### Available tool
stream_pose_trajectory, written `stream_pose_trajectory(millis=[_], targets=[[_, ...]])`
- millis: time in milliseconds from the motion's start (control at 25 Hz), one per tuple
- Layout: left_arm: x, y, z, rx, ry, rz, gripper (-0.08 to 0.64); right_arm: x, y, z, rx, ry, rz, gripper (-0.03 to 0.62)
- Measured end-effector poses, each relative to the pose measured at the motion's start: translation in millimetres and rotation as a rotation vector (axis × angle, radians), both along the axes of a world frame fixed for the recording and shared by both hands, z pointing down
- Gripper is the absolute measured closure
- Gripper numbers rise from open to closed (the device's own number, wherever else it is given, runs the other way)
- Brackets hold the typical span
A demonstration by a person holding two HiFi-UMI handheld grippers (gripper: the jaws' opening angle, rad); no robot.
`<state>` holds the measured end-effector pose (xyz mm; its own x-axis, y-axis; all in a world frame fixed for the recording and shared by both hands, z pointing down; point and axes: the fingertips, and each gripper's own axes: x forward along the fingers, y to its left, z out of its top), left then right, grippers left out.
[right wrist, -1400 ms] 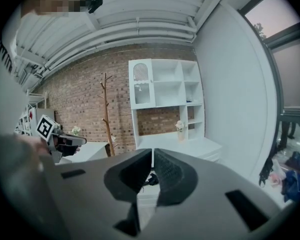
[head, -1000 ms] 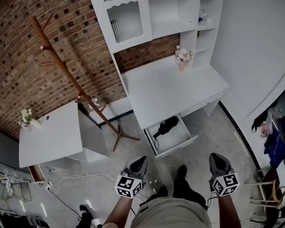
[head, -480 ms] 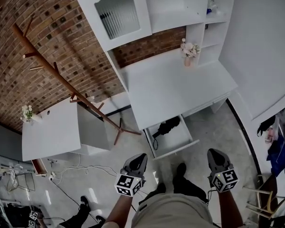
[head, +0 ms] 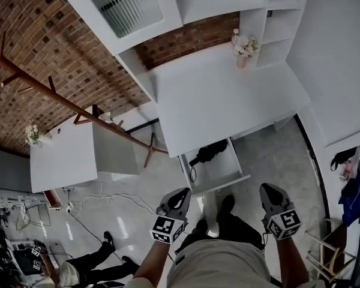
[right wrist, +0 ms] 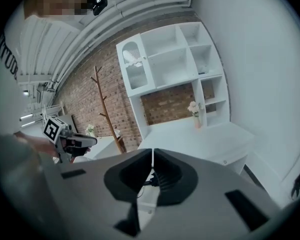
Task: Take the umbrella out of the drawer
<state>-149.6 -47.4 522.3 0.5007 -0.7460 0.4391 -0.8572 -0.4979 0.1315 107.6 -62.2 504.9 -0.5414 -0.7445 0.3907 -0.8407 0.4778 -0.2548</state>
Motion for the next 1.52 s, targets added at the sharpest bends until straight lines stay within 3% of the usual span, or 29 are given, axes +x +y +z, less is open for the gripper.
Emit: stream_pose_trajectory(millis=[400, 800, 1120, 1520], targets=[[41, -38, 52, -0.048, -0.150, 0.036, 0.534, 32, -32, 48, -0.090, -0.022, -0.024, 0.561], [65, -61, 102, -0.114, -0.280, 0.144, 0.532, 39, -25, 82, -0.153, -0.075, -0.033, 0.561], [69, -73, 138, -0.158, -0.350, 0.241, 0.532, 34, -24, 96, -0.193, -0.080, 0.028, 0.561], [67, -94, 186, -0.214, -0.384, 0.405, 0.531, 8, -21, 112, -0.245, -0.072, 0.127, 0.561]])
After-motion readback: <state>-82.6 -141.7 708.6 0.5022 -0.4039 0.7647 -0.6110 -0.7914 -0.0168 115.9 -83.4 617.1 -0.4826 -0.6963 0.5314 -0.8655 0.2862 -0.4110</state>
